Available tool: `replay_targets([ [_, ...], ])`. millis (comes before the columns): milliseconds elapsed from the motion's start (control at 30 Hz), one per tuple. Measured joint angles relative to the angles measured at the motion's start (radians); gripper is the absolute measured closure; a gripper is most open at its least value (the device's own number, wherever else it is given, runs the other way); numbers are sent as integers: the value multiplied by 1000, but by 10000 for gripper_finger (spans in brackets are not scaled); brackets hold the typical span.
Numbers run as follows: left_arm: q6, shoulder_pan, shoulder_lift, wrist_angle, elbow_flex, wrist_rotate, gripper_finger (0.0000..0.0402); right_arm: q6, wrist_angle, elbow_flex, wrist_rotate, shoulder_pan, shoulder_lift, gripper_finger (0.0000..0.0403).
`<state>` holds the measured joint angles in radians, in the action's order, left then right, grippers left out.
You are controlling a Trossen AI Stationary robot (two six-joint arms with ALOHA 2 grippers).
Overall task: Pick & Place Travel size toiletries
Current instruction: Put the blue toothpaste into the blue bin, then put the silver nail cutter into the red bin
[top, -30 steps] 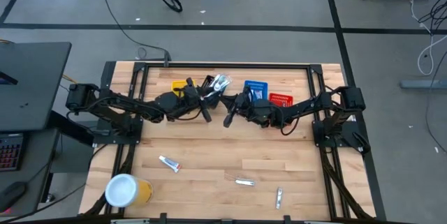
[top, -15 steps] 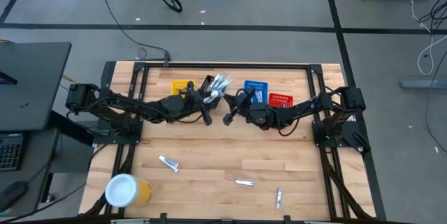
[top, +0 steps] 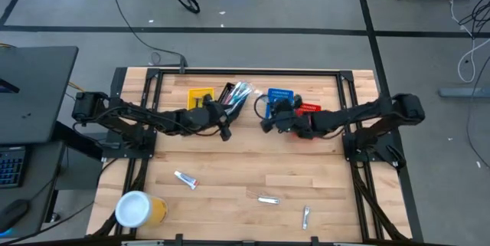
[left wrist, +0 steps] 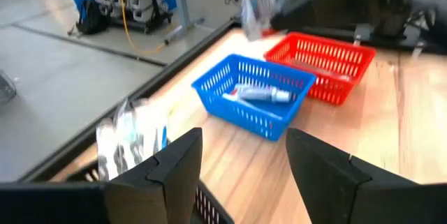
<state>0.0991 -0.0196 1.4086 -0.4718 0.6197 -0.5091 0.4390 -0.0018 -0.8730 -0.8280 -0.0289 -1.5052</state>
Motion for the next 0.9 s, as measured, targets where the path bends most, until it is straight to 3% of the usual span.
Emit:
replay_targets([
  [200, 42, 0, 0, 35, 0, 10, 188, 323, -390, 3, 253, 85, 77, 403],
  [300, 42, 0, 0, 34, 0, 16, 188, 382, -423, 40, 369, 130, 73, 403],
  [567, 46, -1, 0, 34, 0, 31, 187, 319, -324, 100, 486, 215, 70, 387],
  [900, 41, -1, 0, 33, 0, 42, 190, 228, -327, 100, 489, 254, 70, 361],
])
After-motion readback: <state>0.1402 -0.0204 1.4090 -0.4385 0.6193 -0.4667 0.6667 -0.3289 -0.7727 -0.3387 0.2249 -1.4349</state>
